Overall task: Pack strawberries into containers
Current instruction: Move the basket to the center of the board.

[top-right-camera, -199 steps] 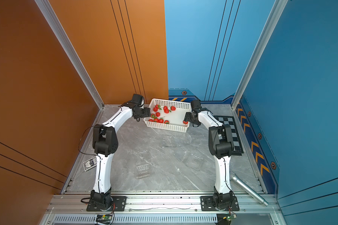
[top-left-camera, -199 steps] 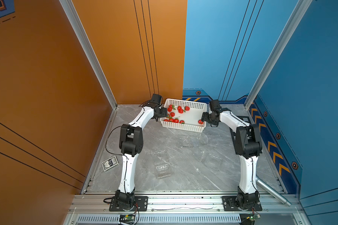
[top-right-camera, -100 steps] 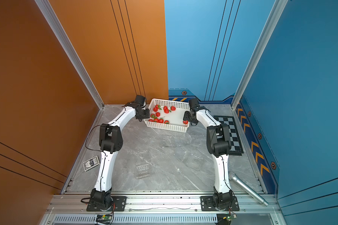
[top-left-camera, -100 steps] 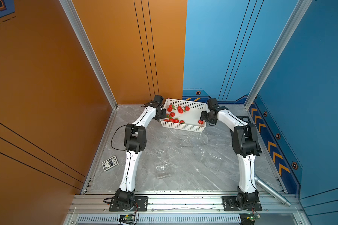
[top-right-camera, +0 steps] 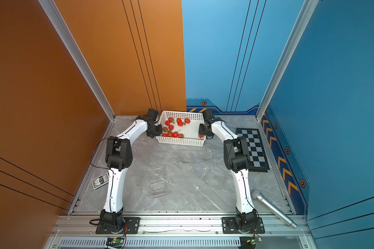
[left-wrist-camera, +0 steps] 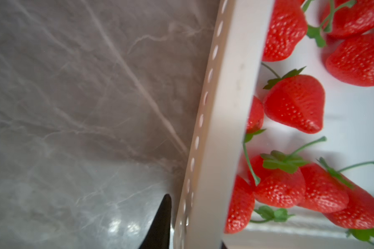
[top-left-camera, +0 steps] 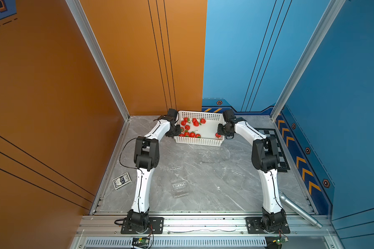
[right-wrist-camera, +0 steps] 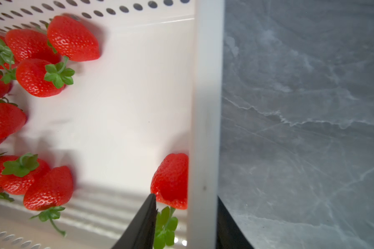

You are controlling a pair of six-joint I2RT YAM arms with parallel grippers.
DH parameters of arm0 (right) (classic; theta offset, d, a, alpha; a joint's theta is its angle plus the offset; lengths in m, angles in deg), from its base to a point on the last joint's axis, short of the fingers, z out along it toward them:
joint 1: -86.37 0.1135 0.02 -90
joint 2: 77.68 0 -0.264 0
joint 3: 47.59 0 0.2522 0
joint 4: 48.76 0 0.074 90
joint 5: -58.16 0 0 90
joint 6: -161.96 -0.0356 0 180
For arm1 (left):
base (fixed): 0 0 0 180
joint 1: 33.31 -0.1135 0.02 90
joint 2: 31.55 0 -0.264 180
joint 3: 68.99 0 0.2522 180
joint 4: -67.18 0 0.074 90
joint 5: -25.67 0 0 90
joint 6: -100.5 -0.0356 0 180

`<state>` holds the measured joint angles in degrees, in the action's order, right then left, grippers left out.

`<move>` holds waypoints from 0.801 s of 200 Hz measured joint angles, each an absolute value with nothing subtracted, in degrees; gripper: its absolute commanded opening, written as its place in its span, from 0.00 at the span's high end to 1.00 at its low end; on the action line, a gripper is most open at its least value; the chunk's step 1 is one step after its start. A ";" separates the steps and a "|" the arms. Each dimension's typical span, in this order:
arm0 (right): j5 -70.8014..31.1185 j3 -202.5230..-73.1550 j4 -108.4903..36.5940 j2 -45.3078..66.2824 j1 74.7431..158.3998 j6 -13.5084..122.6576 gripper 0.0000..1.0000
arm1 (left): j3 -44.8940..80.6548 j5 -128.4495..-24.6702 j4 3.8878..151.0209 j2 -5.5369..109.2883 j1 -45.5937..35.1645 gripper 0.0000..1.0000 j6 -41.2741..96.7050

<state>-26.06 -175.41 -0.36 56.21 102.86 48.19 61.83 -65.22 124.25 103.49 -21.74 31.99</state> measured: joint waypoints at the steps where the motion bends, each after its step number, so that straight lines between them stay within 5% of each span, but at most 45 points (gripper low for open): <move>1: -26.04 -175.50 -0.36 56.25 102.88 48.21 0.59 | 61.55 -65.22 124.31 103.27 -21.85 0.81 32.04; 114: -20.20 -189.24 0.07 64.29 112.54 57.76 0.57 | 27.97 -63.38 119.22 78.46 -30.46 0.84 36.41; 160: -17.16 -193.88 0.47 67.18 115.97 61.98 0.51 | 16.98 -63.05 117.32 69.98 -34.35 0.75 38.35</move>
